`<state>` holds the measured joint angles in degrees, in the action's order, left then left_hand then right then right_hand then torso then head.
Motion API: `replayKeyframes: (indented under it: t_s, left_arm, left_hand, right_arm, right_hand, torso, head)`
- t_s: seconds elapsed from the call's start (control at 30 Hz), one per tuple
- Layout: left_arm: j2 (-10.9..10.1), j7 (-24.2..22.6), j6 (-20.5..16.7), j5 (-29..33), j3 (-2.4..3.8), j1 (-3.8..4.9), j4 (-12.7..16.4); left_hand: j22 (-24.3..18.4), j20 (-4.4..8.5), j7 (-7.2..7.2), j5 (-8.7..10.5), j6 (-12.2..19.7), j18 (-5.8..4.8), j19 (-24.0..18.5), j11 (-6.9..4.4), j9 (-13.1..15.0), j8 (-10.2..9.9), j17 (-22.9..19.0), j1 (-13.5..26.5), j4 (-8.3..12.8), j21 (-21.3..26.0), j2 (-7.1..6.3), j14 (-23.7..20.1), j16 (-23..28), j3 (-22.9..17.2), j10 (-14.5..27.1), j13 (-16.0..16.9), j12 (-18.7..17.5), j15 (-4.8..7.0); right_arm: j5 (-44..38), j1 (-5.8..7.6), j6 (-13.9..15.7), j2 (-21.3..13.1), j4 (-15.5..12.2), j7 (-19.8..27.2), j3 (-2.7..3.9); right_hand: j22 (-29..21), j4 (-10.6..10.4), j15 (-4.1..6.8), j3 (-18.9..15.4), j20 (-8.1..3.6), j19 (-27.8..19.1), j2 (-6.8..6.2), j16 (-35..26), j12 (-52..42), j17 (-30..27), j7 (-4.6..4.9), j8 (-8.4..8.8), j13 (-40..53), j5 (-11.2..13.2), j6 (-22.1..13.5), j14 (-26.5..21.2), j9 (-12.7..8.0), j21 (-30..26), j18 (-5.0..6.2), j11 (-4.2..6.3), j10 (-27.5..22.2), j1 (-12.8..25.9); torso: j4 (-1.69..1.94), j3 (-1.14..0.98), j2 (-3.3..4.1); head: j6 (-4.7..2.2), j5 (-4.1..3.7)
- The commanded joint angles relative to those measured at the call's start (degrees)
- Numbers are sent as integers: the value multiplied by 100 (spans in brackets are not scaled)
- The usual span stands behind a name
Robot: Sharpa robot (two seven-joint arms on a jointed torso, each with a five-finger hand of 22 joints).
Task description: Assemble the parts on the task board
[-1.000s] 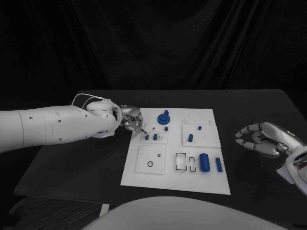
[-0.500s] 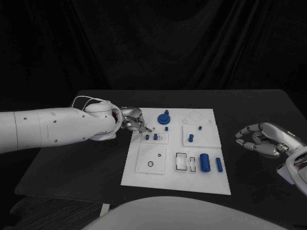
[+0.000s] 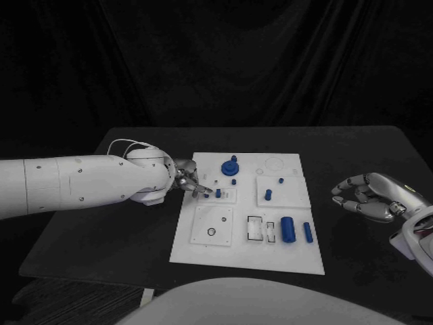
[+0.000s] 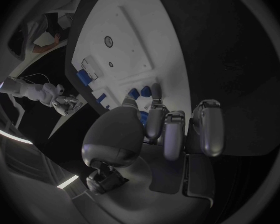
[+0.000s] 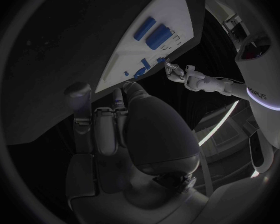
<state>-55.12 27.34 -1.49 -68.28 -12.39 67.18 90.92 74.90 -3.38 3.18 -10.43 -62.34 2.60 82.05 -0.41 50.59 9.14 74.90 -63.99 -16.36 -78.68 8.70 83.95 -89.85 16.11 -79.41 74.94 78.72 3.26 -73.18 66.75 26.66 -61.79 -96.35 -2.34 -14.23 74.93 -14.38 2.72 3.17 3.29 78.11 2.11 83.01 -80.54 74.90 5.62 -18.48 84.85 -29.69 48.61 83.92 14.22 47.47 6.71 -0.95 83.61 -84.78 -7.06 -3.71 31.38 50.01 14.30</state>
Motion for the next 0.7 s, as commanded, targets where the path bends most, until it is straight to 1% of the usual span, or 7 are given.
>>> replayKeyframes:
  t_s: [0.03, 0.1, 0.3, 0.37, 0.43, 0.53, 0.7]
  left_arm:
    - [14, 417, -9, 143, 4, 17, 18]
    - [26, 403, -58, 107, 4, 17, 5]
    - [66, 228, -192, 60, 4, 16, -20]
    - [76, 160, -240, 55, 4, 16, -17]
    - [84, 95, -266, 51, 4, 16, -18]
    - [92, 15, -260, 48, 4, 16, -18]
    - [103, -62, -192, 46, 3, 16, -10]
  left_hand:
    - [1105, 1, -13, -50, -47, 44, 13, -11, 25, -3, 1510, -16, 39, 37, -19, 605, -15, -5, -60, 524, 47, -11]
    - [1108, 12, -37, -47, -93, 42, 29, -30, 124, 88, 1510, -51, 52, 30, -30, 605, -15, -25, -75, 537, 67, 4]
    - [1106, 18, -35, -8, -57, 43, 29, -33, 169, 107, 1510, -47, 43, 38, -36, 605, -15, -29, -79, 541, 72, 9]
    - [1099, 19, -33, -9, -37, 48, 17, -32, 187, 112, 1510, -51, 43, 59, -39, 605, -15, -32, -62, 525, 55, 10]
    - [1096, 22, -32, -114, 24, 50, 14, -30, 262, 145, 1510, -104, 65, 73, -46, 605, -15, -68, -48, 518, 47, 8]
    - [1091, 22, -30, -202, 63, 53, 6, -28, 315, 168, 1510, -134, 72, 91, -57, 605, -15, -90, -31, 506, 34, 8]
    - [1089, 22, -29, -221, 72, 54, 2, -28, 326, 173, 1510, -139, 73, 99, -60, 605, -15, -95, -25, 501, 28, 7]
  right_arm:
    - [-13, -11, 4, -5, -1, -81, 3]
    - [-13, -11, 7, -2, 5, -79, 3]
    - [-13, -11, 10, 20, 15, -72, 3]
    - [-13, -11, 6, 24, 18, -72, 3]
    - [-13, -11, 2, 26, 22, -74, 3]
    - [-13, -11, -1, 27, 23, -76, 3]
    - [-13, -11, -12, 35, 29, -85, 3]
  right_hand:
    - [586, -7, 33, 38, -2, -33, -4, -33, 39, 510, 19, -3, -369, -34, -3, 337, -10, -26, 23, 28, 139, -54]
    - [585, -5, 33, 43, -2, -34, -6, -33, 41, 511, 20, -3, -370, -35, -3, 337, -10, -30, 23, 26, 139, -57]
    - [585, -5, 33, 43, -2, -34, -6, -33, 41, 511, 20, -3, -370, -35, -3, 337, -10, -30, 23, 26, 139, -57]
    - [585, -5, 33, 43, -2, -34, -6, -33, 41, 511, 20, -3, -370, -35, -3, 337, -10, -30, 23, 26, 139, -57]
    - [585, -5, 33, 43, -2, -34, -6, -33, 41, 511, 20, -3, -370, -35, -3, 337, -10, -30, 23, 26, 139, -57]
    - [585, -5, 33, 43, -2, -34, -6, -33, 41, 511, 20, -3, -370, -35, -3, 337, -10, -30, 23, 26, 139, -57]
    - [585, -5, 33, 43, -2, -34, -6, -33, 41, 511, 20, -3, -370, -35, -3, 337, -10, -30, 23, 26, 139, -57]
  torso:
    - [14, -2, 5]
    - [16, -3, 1]
    - [8, 5, 8]
    - [14, 4, 6]
    - [16, 2, 3]
    - [17, -2, 1]
    - [14, 0, 1]
  head:
    - [-1, -14]
    - [-1, -11]
    - [-1, -8]
    - [-1, -15]
    - [-1, -7]
    - [-1, 2]
    - [-1, -3]
